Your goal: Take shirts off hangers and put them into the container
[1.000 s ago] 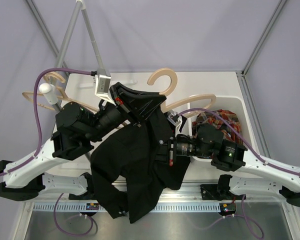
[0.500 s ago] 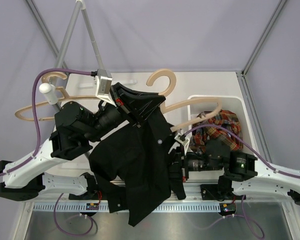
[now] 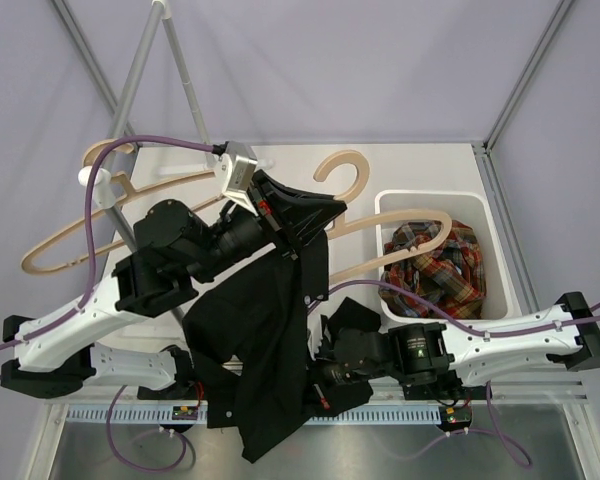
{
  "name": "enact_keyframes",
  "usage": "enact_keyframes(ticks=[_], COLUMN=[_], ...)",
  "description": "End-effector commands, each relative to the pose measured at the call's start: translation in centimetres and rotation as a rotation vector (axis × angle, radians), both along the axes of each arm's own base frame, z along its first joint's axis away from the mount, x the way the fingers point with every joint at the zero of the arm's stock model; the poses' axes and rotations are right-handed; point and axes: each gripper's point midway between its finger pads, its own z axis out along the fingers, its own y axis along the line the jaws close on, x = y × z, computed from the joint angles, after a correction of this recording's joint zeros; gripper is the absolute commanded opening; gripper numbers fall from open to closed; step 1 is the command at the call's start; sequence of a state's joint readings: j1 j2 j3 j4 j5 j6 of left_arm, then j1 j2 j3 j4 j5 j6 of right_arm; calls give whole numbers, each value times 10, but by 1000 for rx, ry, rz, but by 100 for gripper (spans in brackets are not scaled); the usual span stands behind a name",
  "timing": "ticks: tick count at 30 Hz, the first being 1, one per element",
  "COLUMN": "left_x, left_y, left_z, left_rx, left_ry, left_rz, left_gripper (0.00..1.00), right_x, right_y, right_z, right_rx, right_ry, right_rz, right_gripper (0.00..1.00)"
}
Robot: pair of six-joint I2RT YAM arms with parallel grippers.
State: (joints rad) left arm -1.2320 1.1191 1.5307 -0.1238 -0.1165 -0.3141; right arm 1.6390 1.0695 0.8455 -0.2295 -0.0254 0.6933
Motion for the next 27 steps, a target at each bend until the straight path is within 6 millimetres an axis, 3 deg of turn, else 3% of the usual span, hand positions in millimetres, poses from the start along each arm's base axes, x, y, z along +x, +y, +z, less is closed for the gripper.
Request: enact_keyframes(ticks=[1, 3, 4, 5, 7, 8, 10, 14, 15, 17, 20, 23, 27], left_x=[-8, -8, -9, -9, -10, -11, -13, -14, -16, -17, -18, -16, -14], left_y=[26, 26, 27, 29, 32, 33, 35, 39, 40, 41, 41, 39, 36], left_z=[62, 57, 58, 59, 60, 60, 59, 57, 56, 55, 53, 49, 43], left_rx=[-188, -168, -168, -169, -169, -171, -172, -167, -161, -156, -145, -107, -74], left_ry=[-68, -63, -64, -66, -68, -68, -70, -69, -69, -69, -69, -69, -64], left_rz=[2, 3, 3, 4, 5, 1, -3, -5, -9, -13, -20, -11, -4], left_gripper=[0, 0, 0, 0, 0, 0, 0, 0, 0, 0, 0, 0, 0], right_x=[11, 21, 39, 48, 69, 74, 80, 84, 86, 88, 87, 76, 83], right_y=[5, -2, -16, -26, -53, -62, -80, -108, -116, -126, -135, -129, -137], right_z=[14, 11, -2, 0, -13, -14, -11, 14, 16, 27, 47, 78, 129], right_rx=[25, 3, -67, -75, -152, -160, -148, -56, -58, -24, 14, 96, 180], right_ry=[-45, -56, -107, -97, -127, -129, -128, -83, -86, -77, -74, -76, -136], right_rz=[-91, -161, -262, -327, -463, -491, -515, -531, -534, -535, -511, -425, -415], right_gripper=[0, 0, 0, 0, 30, 39, 47, 58, 66, 74, 75, 76, 78])
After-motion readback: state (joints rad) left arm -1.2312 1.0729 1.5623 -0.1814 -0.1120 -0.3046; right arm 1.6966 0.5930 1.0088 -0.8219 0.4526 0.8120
